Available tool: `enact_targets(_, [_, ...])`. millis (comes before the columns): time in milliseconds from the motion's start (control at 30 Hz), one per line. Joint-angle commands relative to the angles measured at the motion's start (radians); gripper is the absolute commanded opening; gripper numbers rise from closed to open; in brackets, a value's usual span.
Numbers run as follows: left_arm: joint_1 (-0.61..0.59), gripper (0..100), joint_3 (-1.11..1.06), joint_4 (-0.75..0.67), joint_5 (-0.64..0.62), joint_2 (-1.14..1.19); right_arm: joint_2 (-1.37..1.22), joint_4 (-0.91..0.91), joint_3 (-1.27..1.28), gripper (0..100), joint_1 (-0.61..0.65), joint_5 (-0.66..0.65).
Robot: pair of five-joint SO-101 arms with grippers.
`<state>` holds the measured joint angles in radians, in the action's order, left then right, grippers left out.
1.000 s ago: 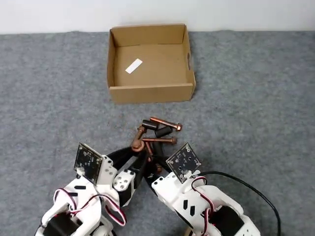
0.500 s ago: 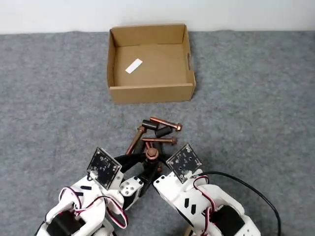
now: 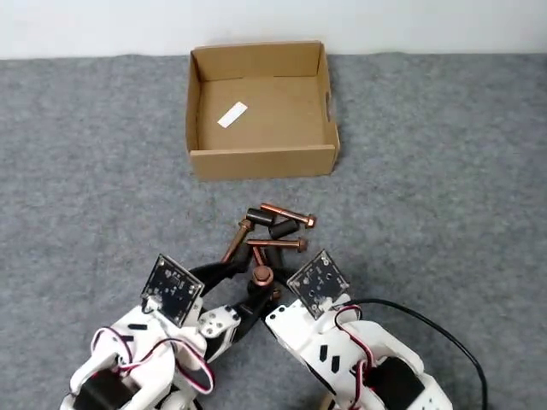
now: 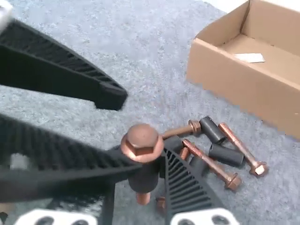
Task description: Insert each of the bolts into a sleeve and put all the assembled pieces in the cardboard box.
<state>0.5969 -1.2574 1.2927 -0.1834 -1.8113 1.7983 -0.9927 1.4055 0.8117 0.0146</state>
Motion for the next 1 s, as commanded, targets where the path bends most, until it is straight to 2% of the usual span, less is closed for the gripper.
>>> enact_targets(0, [-0.002,23,0.065,0.08,0.006,-0.003,0.013,0.027,-0.078,0.9,-0.019,-0.008])
enact_targets(133, [0.0,23,0.16,0.083,-0.034,-0.003,0.013,0.019,-0.078,0.9,-0.022,-0.003])
enact_targets(233, [-0.028,16,0.217,0.083,-0.034,-0.003,0.012,0.019,-0.077,0.9,-0.022,-0.002])
enact_targets(333, [-0.123,1,0.255,0.037,-0.026,-0.003,0.005,0.019,-0.078,0.8,-0.056,0.037])
enact_targets(467, [-0.313,0,0.242,-0.003,-0.025,-0.005,0.002,0.018,-0.078,0.8,-0.223,0.138])
enact_targets(567, [-0.442,0,0.157,0.003,-0.025,-0.005,-0.001,-0.018,-0.115,0.8,-0.337,0.161])
enact_targets(667, [-0.571,0,0.024,-0.009,-0.011,-0.005,-0.054,-0.096,-0.199,0.8,-0.363,0.164])
enact_targets(767, [-0.669,0,-0.114,-0.091,0.087,-0.005,-0.196,-0.136,-0.318,0.8,-0.386,0.204])
enact_targets(867, [-0.727,0,-0.266,-0.199,0.18,-0.005,-0.401,-0.136,-0.454,0.8,-0.42,0.216])
enact_targets(967, [-0.735,0,-0.38,-0.278,0.203,-0.005,-0.619,-0.113,-0.595,0.8,-0.438,0.216])
